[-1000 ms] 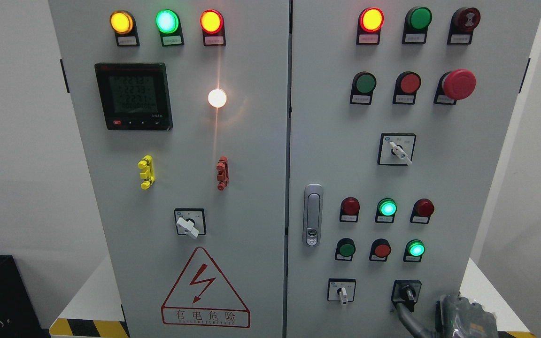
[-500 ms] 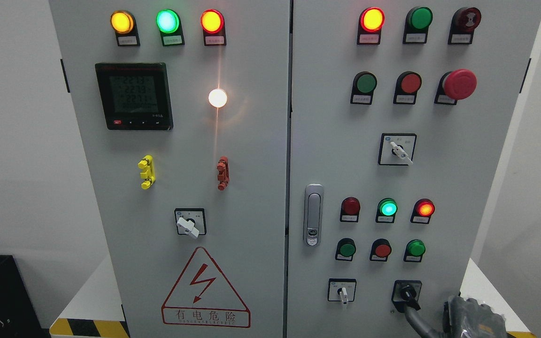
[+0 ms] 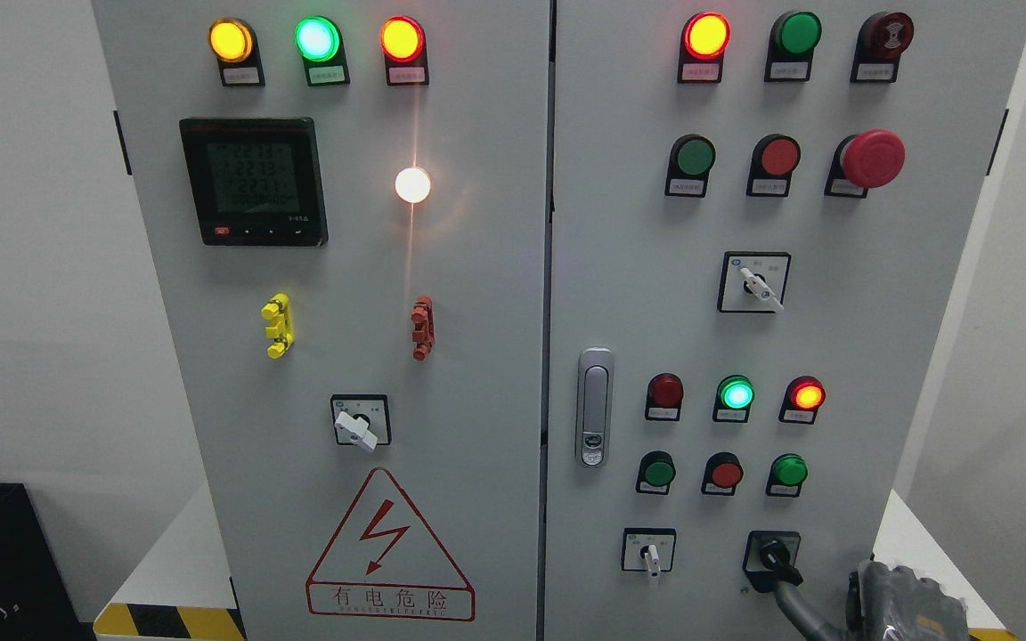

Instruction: Flip black knob to close circuit

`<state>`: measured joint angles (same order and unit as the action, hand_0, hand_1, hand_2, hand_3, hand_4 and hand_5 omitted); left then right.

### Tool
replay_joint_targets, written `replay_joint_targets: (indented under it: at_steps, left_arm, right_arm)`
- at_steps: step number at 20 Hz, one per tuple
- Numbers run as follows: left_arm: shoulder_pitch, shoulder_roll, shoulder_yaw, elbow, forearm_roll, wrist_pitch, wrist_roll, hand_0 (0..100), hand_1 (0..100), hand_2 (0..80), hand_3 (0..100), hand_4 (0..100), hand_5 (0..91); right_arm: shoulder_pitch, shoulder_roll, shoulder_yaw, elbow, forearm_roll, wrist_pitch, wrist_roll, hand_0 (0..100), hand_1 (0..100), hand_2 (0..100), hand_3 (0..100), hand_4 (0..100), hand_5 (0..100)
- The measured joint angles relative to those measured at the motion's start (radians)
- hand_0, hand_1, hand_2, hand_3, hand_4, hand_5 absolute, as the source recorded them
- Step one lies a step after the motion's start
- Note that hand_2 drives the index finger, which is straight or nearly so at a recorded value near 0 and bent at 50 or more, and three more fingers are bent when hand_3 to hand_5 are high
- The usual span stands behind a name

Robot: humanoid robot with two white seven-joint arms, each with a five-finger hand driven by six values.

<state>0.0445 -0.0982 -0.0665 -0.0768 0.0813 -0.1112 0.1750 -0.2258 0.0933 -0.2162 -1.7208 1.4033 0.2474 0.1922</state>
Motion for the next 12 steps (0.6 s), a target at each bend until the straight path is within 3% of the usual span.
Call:
replay_joint_targets:
  at_steps: [12]
  left_arm:
    - [0.0,0.0,0.0,0.0,0.0,0.0,0.0,12,56,0.0,0,0,0.0]
  right_arm:
    - [0.001,0.005,0.001,-0.021,-0.012,-0.005,0.001,0,0,96,100,100,100]
